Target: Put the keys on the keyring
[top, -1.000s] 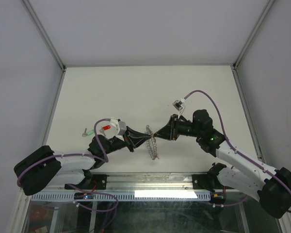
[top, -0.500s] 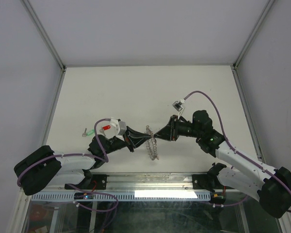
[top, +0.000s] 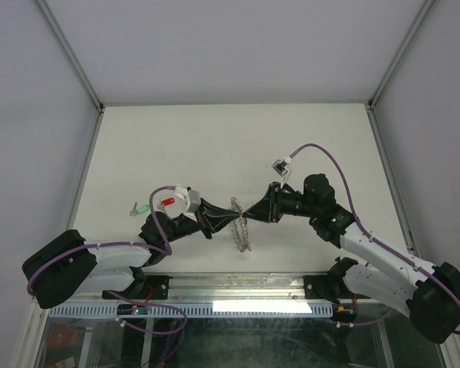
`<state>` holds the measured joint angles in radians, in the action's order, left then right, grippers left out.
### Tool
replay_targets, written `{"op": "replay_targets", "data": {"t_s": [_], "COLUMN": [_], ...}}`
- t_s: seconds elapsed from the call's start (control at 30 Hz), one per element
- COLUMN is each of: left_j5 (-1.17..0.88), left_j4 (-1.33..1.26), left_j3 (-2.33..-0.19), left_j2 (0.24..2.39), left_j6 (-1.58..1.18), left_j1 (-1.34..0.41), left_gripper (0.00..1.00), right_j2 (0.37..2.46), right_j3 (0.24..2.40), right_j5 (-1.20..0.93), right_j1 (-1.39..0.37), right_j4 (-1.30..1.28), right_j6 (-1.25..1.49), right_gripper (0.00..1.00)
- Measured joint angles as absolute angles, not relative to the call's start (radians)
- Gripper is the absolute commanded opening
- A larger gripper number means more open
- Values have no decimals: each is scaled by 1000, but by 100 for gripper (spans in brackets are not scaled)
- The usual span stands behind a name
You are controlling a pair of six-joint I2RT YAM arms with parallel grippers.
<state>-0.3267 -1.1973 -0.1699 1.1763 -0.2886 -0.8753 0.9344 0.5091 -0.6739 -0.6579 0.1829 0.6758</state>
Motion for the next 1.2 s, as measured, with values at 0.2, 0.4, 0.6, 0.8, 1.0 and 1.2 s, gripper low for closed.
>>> {"op": "replay_targets", "data": {"t_s": [0.2,0.4,0.6,0.8,1.0,1.2], "left_j5": [-328,-339,-342,-342,-343,-344], "left_j4": [-1196,-1196,-1196,-1195,-1190,-1187], "left_j3": [-173,-173,-173,-173,-173,-173], "left_j2": [1176,1176,1176,1176,1176,1176], "left_j6": [-289,-289,-289,-289,-289,-289], "left_j1": [-875,-875,-875,-875,-875,-875], "left_gripper": [0,0,0,0,0,0], "right_j2": [942,942,942,942,942,951], "right_j3": [506,493,493,493,493,493], "right_j5": [-683,-690,-693,-693,-693,-693], "right_j1": [-658,-658,-658,-658,-658,-658], "right_j4": [192,209,216,212,200,186], "right_j6": [683,696,705,706,706,706], "right_gripper": [20,4,0,0,0,0]}}
